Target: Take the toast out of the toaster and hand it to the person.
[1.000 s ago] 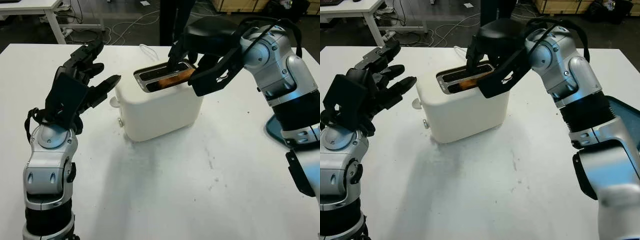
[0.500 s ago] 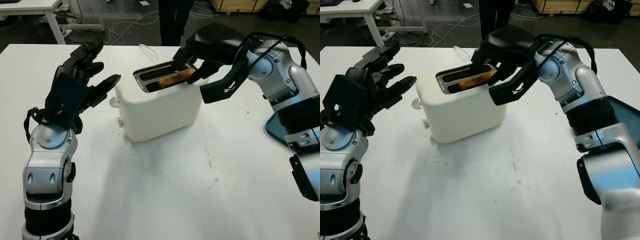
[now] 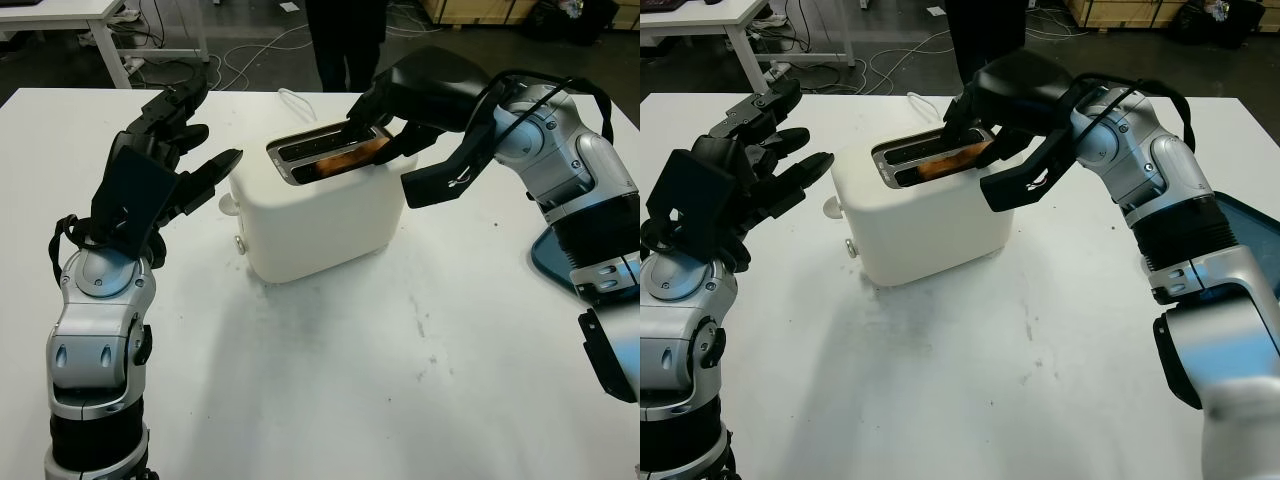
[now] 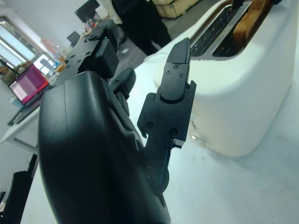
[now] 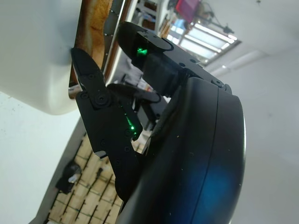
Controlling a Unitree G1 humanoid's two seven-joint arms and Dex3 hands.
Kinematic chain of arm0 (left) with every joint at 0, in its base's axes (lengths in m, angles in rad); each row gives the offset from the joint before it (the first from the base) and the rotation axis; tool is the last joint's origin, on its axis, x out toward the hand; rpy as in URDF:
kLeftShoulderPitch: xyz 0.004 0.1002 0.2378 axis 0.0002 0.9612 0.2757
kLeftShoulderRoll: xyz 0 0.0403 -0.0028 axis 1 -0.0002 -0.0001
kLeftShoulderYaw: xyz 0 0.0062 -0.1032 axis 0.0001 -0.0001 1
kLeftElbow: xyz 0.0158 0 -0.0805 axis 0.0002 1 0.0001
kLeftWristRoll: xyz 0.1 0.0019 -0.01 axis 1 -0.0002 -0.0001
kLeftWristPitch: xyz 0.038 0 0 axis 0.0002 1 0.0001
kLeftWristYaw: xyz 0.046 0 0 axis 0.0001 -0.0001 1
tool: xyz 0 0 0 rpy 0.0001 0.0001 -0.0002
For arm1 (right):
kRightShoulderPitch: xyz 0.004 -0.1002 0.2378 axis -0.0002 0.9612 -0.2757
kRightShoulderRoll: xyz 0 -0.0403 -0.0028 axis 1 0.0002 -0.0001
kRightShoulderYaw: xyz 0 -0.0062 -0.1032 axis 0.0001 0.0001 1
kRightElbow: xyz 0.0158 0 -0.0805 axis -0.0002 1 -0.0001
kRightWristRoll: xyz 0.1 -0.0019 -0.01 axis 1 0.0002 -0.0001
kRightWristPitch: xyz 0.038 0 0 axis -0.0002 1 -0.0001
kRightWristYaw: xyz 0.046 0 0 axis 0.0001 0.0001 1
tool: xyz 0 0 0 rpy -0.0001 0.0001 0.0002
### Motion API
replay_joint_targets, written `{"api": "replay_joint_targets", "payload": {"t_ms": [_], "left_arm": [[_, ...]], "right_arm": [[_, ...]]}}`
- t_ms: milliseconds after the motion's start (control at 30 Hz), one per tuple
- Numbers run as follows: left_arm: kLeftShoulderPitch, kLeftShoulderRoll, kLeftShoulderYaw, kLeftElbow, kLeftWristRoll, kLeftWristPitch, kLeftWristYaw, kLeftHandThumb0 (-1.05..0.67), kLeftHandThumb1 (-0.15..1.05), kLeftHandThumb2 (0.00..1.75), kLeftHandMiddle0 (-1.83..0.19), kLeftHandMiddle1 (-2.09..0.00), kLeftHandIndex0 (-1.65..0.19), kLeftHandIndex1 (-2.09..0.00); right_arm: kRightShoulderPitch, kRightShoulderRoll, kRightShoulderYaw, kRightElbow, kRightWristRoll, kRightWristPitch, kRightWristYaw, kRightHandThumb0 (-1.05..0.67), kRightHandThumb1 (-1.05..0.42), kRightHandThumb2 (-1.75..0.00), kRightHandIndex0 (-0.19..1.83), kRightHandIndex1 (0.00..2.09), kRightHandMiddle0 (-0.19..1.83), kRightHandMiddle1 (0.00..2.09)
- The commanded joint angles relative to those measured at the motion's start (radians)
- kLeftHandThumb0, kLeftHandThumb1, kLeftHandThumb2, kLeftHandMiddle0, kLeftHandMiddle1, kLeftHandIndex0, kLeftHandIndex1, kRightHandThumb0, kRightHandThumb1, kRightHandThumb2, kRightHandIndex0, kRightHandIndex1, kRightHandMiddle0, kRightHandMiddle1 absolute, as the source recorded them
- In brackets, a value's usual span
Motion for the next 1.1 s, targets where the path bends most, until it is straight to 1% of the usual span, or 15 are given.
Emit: {"api": "replay_joint_targets", "payload": {"t_ms": [0,67,200,233,267,300,333,400,467,533,567,700,833,933,1067], "left_arm": [[0.009,0.001,0.001,-0.001,-0.003,-0.011,0.003,-0.40,0.92,0.15,0.00,-0.80,-0.36,-0.02],[0.008,0.000,0.000,-0.002,-0.001,-0.007,0.006,-0.41,0.92,0.15,0.00,-0.80,-0.36,-0.02],[0.010,-0.002,0.002,0.001,-0.005,-0.013,0.004,-0.40,0.92,0.15,0.00,-0.81,-0.36,-0.02],[0.010,-0.003,0.003,0.001,-0.006,-0.012,0.004,-0.40,0.92,0.15,0.00,-0.81,-0.36,-0.02],[0.011,-0.002,0.001,0.000,-0.004,-0.013,0.005,-0.40,0.92,0.15,0.00,-0.80,-0.36,-0.02],[0.012,-0.001,0.000,0.000,-0.002,-0.016,0.005,-0.40,0.92,0.15,0.00,-0.80,-0.36,-0.02],[0.012,-0.001,0.000,0.000,-0.001,-0.016,0.006,-0.40,0.92,0.16,0.00,-0.81,-0.36,-0.02],[0.012,-0.001,0.001,-0.001,-0.001,-0.013,0.006,-0.39,0.92,0.16,0.00,-0.81,-0.36,-0.02],[0.014,-0.002,0.001,0.002,0.000,-0.019,0.007,-0.39,0.92,0.16,0.00,-0.81,-0.37,-0.02],[0.013,-0.004,0.001,0.001,0.000,-0.015,0.009,-0.39,0.92,0.16,0.00,-0.81,-0.36,-0.02],[0.012,-0.004,0.000,0.001,0.001,-0.014,0.009,-0.39,0.92,0.16,0.00,-0.82,-0.37,-0.02],[0.016,-0.006,0.003,0.006,-0.005,-0.025,0.006,-0.40,0.92,0.15,0.00,-0.81,-0.36,-0.02],[0.017,-0.004,0.001,0.009,-0.001,-0.029,0.006,-0.41,0.92,0.16,0.00,-0.81,-0.36,-0.02],[0.020,-0.007,0.001,0.013,-0.001,-0.040,0.008,-0.40,0.92,0.16,0.00,-0.81,-0.36,-0.02],[0.022,-0.007,0.000,0.015,0.000,-0.044,0.009,-0.41,0.92,0.16,0.00,-0.81,-0.36,-0.02]], "right_arm": [[0.000,0.007,0.020,0.002,-0.027,-0.003,0.008,-0.28,-0.68,0.00,0.72,0.84,1.04,0.00],[-0.001,0.008,0.031,0.001,-0.036,0.002,0.017,-0.29,-0.68,-0.01,0.72,0.82,1.03,0.00],[0.003,0.022,0.043,0.023,-0.034,-0.004,0.024,-0.28,-0.67,0.00,0.79,1.03,1.03,0.00],[0.004,0.025,0.045,0.027,-0.029,-0.004,0.032,-0.27,-0.67,0.00,0.80,1.04,1.03,0.00],[0.005,0.029,0.046,0.034,-0.024,-0.008,0.037,-0.27,-0.67,0.00,0.83,1.00,1.02,0.00],[0.004,0.032,0.049,0.042,-0.020,-0.012,0.045,-0.24,-0.68,0.00,0.91,0.88,1.03,0.01],[0.003,0.035,0.052,0.047,-0.018,-0.012,0.057,-0.23,-0.68,-0.01,0.96,0.81,1.05,0.01],[0.001,0.038,0.059,0.050,-0.025,-0.005,0.072,-0.22,-0.69,-0.01,0.99,0.75,1.06,0.02],[0.000,0.041,0.068,0.054,-0.034,-0.003,0.075,-0.21,-0.72,-0.01,0.90,0.92,1.02,0.01],[0.003,0.046,0.072,0.058,-0.033,-0.010,0.072,-0.18,-0.74,0.00,0.77,1.19,1.00,0.01],[0.004,0.048,0.073,0.059,-0.033,-0.012,0.069,-0.18,-0.74,0.00,0.74,1.22,0.99,0.01],[0.007,0.059,0.080,0.060,-0.035,-0.015,0.072,-0.21,-0.71,0.00,0.71,1.17,1.01,0.02],[0.009,0.066,0.085,0.072,-0.027,-0.034,0.066,-0.27,-0.70,0.00,0.78,1.23,1.04,0.03],[0.008,0.077,0.085,0.090,-0.014,-0.048,0.061,-0.30,-0.72,-0.01,0.70,1.20,1.06,0.03],[0.009,0.092,0.082,0.116,0.011,-0.072,0.047,-0.31,-0.73,-0.01,0.76,1.25,1.11,0.05]]}}
